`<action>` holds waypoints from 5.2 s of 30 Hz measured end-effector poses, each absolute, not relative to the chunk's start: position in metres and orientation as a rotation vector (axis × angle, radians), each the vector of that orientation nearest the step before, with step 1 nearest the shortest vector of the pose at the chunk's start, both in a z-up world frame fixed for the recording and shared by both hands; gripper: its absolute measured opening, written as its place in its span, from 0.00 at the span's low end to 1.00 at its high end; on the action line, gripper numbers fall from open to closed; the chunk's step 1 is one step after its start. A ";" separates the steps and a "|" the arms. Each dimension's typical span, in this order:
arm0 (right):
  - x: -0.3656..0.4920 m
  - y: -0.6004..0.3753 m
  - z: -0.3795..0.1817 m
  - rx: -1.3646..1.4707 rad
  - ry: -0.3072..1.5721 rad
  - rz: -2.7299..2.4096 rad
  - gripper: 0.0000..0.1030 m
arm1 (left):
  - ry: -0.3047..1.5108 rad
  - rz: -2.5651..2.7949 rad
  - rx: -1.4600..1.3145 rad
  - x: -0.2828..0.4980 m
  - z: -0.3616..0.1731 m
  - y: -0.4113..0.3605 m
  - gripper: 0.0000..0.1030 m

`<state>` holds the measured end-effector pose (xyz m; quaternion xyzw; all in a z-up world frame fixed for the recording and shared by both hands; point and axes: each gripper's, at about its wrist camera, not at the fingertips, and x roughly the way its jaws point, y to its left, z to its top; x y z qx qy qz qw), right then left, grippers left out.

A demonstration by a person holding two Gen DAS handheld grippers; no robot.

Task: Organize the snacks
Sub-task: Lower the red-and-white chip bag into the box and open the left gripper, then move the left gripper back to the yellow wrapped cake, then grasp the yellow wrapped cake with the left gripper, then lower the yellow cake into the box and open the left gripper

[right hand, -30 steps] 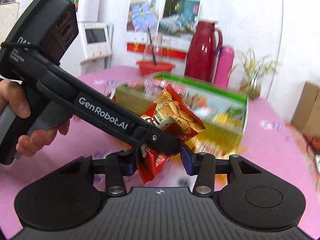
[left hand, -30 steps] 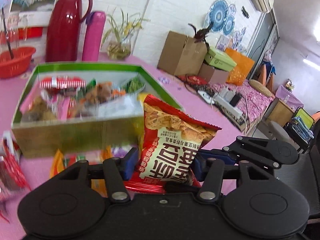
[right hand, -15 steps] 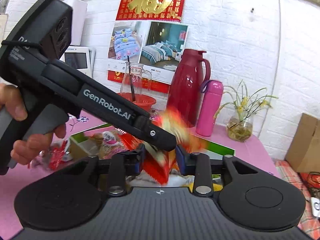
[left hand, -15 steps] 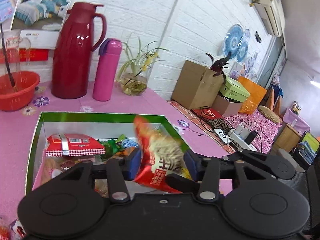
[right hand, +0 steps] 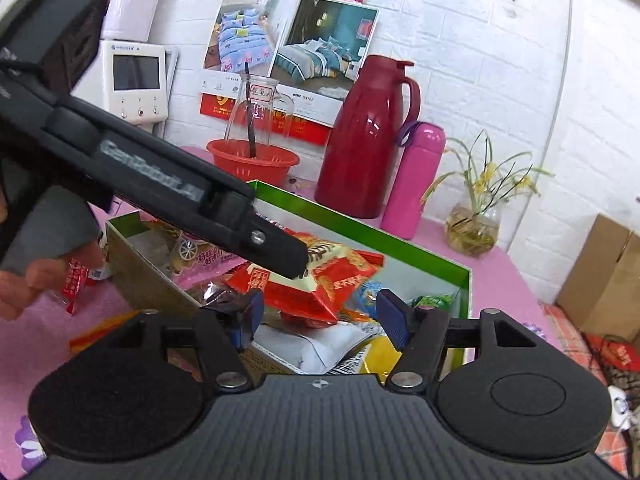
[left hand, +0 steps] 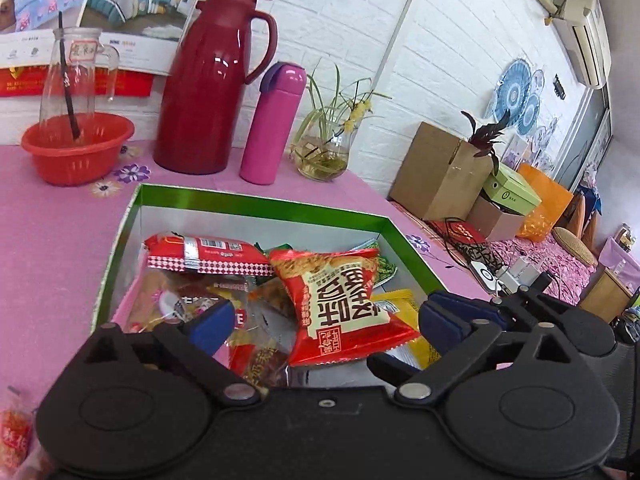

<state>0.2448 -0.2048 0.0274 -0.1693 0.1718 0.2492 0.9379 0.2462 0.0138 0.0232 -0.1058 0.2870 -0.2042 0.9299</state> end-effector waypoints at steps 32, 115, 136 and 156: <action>0.152 -0.227 0.019 -0.341 0.477 0.426 1.00 | 0.704 -0.488 -0.182 0.149 0.003 0.026 1.00; 0.127 -0.205 0.004 -0.362 0.554 0.610 0.78 | 0.738 -0.459 -0.359 0.163 -0.011 -0.017 0.01; 0.177 -0.226 0.045 -0.246 0.261 0.489 0.78 | 0.532 -0.539 -0.321 0.230 0.057 -0.049 0.01; 0.230 -0.206 0.010 -0.320 0.329 0.370 1.00 | 0.558 -0.452 -0.338 0.261 0.031 -0.026 1.00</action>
